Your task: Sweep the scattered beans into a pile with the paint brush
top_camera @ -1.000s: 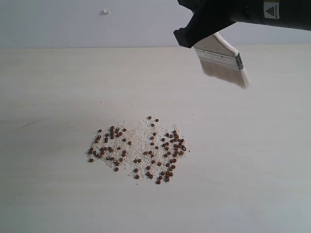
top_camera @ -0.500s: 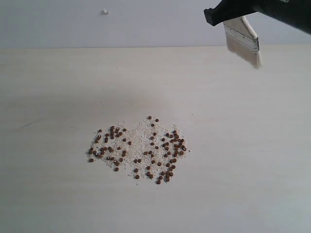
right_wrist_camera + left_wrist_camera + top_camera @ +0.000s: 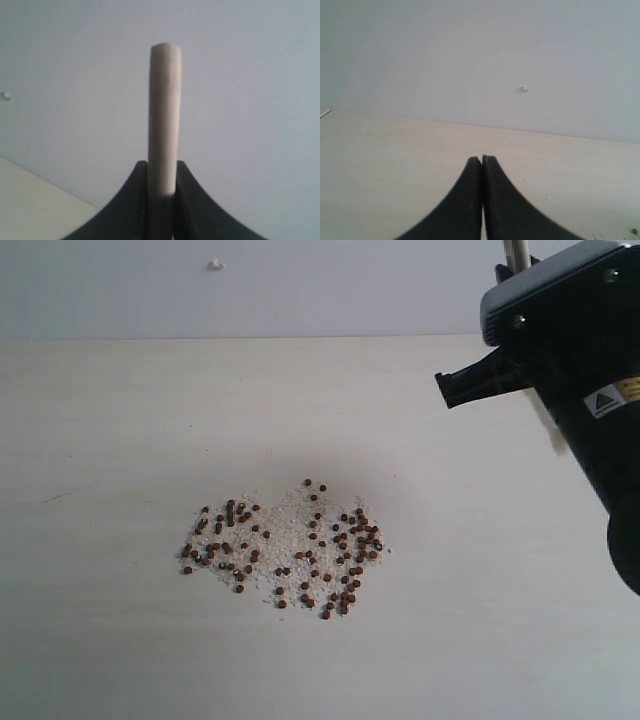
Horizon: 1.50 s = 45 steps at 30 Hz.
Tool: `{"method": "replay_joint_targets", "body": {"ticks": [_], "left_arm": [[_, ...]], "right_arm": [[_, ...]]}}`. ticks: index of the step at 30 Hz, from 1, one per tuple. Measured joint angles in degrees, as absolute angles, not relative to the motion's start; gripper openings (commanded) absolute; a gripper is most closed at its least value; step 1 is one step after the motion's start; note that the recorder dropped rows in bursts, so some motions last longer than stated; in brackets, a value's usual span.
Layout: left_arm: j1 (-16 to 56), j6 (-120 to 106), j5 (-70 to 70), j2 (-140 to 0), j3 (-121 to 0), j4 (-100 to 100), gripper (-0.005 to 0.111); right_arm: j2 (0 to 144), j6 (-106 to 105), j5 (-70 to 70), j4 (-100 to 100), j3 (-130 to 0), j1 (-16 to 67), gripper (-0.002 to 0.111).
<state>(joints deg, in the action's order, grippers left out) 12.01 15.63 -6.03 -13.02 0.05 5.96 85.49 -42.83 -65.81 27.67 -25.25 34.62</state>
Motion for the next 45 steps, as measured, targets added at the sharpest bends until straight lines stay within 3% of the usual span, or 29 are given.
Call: {"method": "replay_joint_targets", "body": {"ticks": [4,15,28,36,45], "left_arm": [[12.01,15.63,-6.03,-13.02,0.05,5.96,0.000],[12.01,15.63,-6.03,-13.02,0.05,5.96,0.000],[12.01,15.63,-6.03,-13.02,0.05,5.96,0.000],[12.01,15.63,-6.03,-13.02,0.05,5.96,0.000],[12.01,15.63,-6.03,-13.02,0.05,5.96,0.000]], "right_arm": [[85.80,-45.44,-66.25,34.44,-25.25,41.43,0.000],[95.88,-38.44,-66.62,41.66,-25.25,47.67,0.000],[104.77,-29.56,-65.82,39.31,-25.85,48.76,0.000],[106.29,-27.93,-50.63,43.74,-39.67,48.76,0.000],[113.63,-30.18,-50.02,46.80,-48.49,48.97,0.000]]}}
